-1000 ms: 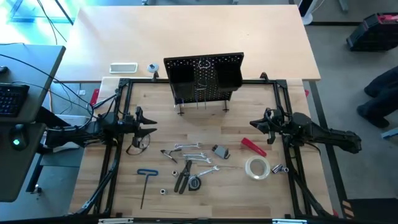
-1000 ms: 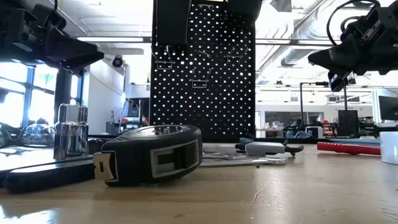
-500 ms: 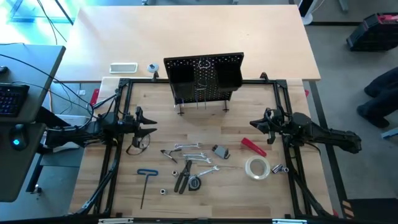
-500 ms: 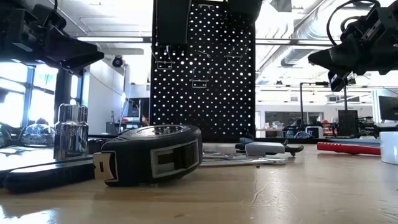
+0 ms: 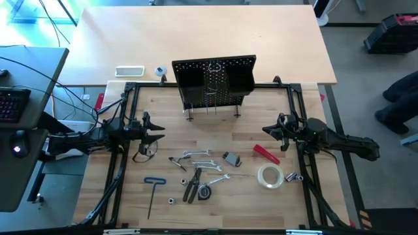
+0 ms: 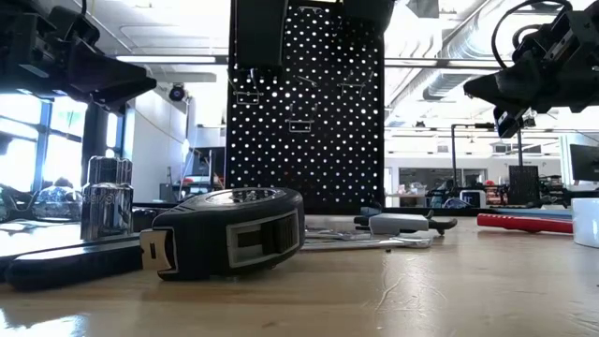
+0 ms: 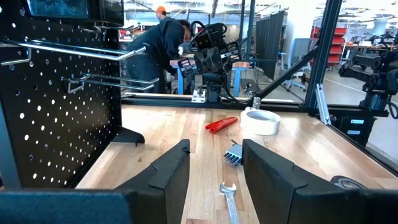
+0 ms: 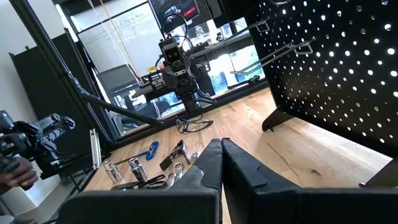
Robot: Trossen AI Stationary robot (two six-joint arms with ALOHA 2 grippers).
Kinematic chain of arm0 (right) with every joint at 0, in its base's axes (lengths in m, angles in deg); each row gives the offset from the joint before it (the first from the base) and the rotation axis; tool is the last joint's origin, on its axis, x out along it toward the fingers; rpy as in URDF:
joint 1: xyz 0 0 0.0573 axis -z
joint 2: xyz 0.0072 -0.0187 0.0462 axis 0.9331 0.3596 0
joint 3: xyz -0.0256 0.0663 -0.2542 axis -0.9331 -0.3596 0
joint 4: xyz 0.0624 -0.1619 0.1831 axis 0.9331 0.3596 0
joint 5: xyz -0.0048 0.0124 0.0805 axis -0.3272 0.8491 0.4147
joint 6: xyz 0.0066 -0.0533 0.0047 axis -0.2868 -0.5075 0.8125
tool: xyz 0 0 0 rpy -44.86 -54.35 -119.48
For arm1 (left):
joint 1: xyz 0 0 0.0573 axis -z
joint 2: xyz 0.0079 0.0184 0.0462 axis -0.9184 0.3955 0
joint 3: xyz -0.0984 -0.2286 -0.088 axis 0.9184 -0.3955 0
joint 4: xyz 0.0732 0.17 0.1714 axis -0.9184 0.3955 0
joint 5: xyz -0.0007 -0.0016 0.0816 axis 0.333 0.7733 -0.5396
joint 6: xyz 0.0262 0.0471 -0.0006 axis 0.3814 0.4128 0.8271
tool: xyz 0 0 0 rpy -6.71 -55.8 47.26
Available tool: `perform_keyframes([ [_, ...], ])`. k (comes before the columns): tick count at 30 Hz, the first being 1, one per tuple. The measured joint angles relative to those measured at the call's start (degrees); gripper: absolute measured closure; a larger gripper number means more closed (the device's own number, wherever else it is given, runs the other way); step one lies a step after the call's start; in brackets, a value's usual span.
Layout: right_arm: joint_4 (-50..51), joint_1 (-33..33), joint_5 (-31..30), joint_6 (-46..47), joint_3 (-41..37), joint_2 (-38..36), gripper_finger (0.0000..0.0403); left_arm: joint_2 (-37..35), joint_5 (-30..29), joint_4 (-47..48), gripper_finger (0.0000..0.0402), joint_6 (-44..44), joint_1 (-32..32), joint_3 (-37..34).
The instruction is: Hang tools onto peg board
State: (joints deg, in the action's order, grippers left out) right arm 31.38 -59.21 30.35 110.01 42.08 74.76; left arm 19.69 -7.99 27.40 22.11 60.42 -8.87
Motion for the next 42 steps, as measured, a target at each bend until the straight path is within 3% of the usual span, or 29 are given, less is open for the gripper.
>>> perform_keyframes([
  [17,0.01,0.02,0.00,0.00,-0.01,0.02,0.0402,0.00,-0.62,-1.12,0.0264,-2.44,0.00,-0.02],
  [26,-0.13,0.02,0.00,0.09,0.00,0.01,0.0402,0.00,-0.70,-2.36,0.0264,-10.82,0.02,-0.02],
  [42,-0.12,0.02,0.00,0.02,-0.01,0.02,0.0402,0.00,-0.70,-2.30,0.0264,-10.99,0.00,-0.02],
])
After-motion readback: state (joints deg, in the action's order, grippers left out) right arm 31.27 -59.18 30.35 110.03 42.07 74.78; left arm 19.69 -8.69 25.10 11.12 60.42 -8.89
